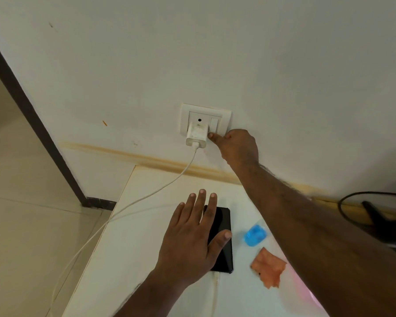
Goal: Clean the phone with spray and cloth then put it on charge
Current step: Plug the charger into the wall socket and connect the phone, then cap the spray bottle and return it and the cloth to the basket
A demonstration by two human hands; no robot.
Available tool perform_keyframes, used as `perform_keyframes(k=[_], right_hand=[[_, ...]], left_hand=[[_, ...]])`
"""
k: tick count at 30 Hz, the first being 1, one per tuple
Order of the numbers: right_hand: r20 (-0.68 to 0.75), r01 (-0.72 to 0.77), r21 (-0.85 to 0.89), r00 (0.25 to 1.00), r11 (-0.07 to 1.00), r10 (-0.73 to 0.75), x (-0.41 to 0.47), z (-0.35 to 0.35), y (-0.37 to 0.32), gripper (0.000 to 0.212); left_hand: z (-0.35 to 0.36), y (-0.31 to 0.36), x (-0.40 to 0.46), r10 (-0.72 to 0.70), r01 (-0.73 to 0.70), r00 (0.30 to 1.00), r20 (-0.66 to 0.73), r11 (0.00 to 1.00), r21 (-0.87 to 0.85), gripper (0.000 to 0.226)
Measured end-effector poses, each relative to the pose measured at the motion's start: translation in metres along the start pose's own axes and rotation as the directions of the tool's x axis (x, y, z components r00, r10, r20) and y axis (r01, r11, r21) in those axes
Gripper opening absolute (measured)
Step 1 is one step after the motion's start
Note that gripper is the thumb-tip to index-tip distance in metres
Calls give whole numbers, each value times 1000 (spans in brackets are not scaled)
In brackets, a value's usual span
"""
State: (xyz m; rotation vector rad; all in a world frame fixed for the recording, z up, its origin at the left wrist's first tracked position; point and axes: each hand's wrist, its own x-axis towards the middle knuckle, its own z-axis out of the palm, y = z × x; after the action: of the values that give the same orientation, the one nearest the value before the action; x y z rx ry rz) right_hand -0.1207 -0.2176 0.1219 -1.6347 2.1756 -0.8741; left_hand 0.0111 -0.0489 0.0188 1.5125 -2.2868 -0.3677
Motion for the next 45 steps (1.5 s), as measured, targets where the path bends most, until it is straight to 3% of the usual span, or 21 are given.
perform_keyframes(k=[10,15,19,23,31,33,36,40,45], right_hand=[[-49,-37,106,998,994,43,4,5,-3,46],[28,-56,171,998,984,52,3,-4,1,41],[132,-50,128,991,990,33,3,-32,8,34],[222,-69,157,975,985,33,-6,-71,45,28],[293,-239,35,931,970,219,-42,-88,152,9],[308,-188,-37,932,981,190,-47,-84,167,10],[351,35,-255,935,966,59,-51,-76,176,23],[418,235,-394,907,889,-55,-50,-70,178,34],[450,379,-579,887,722,-105,-46,-63,179,40]], left_hand=[[6,-4,1,8,-8,1000,-6,1000,-5,77],[4,-6,2,8,-8,1000,-15,1000,-17,76],[1,-7,0,17,-17,1000,3,1000,-3,81],[3,-4,0,17,-18,999,34,999,34,86],[14,23,-2,40,-41,999,34,999,32,89],[21,33,0,43,-43,999,8,999,24,86],[34,47,8,19,-19,1000,22,1000,22,86],[49,66,27,-14,12,998,62,999,32,89],[65,81,46,-42,42,999,-2,998,-51,78]])
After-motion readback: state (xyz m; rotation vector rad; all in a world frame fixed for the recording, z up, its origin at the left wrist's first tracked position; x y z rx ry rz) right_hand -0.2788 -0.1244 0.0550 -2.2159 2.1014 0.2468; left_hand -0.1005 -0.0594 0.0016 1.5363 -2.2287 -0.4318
